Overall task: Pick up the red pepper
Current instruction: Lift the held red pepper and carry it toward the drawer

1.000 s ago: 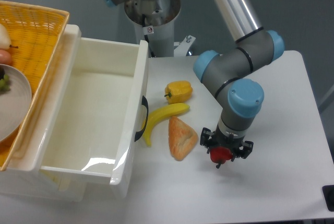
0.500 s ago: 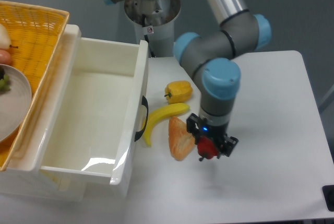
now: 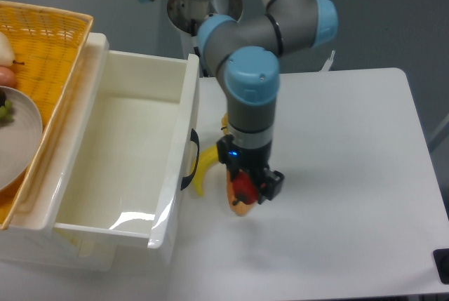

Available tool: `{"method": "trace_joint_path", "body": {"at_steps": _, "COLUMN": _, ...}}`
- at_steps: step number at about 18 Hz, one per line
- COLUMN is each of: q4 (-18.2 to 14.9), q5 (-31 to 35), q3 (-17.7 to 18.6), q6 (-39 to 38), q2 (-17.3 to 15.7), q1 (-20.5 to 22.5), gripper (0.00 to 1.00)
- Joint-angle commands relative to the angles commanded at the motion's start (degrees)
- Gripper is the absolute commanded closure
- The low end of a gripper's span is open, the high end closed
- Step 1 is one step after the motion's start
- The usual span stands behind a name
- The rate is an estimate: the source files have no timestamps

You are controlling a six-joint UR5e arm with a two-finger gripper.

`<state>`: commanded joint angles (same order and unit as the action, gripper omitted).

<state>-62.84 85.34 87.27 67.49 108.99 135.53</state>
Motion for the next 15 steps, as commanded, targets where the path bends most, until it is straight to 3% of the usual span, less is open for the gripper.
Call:
{"method": "trace_joint_path", "body": {"at_steps": 3, "q4": -1.7, "q5": 0.2, "q3": 0.1, "q6": 0.3, "q2": -1.0, "q1": -0.2, "gripper": 0.45}}
{"method": "trace_joint_path", "body": {"at_steps": 15, "q4": -1.8, "q5": 0.3, "q3": 2.4, "q6": 0.3, "q2": -1.9, "q1": 0.3, "gripper": 0.45}}
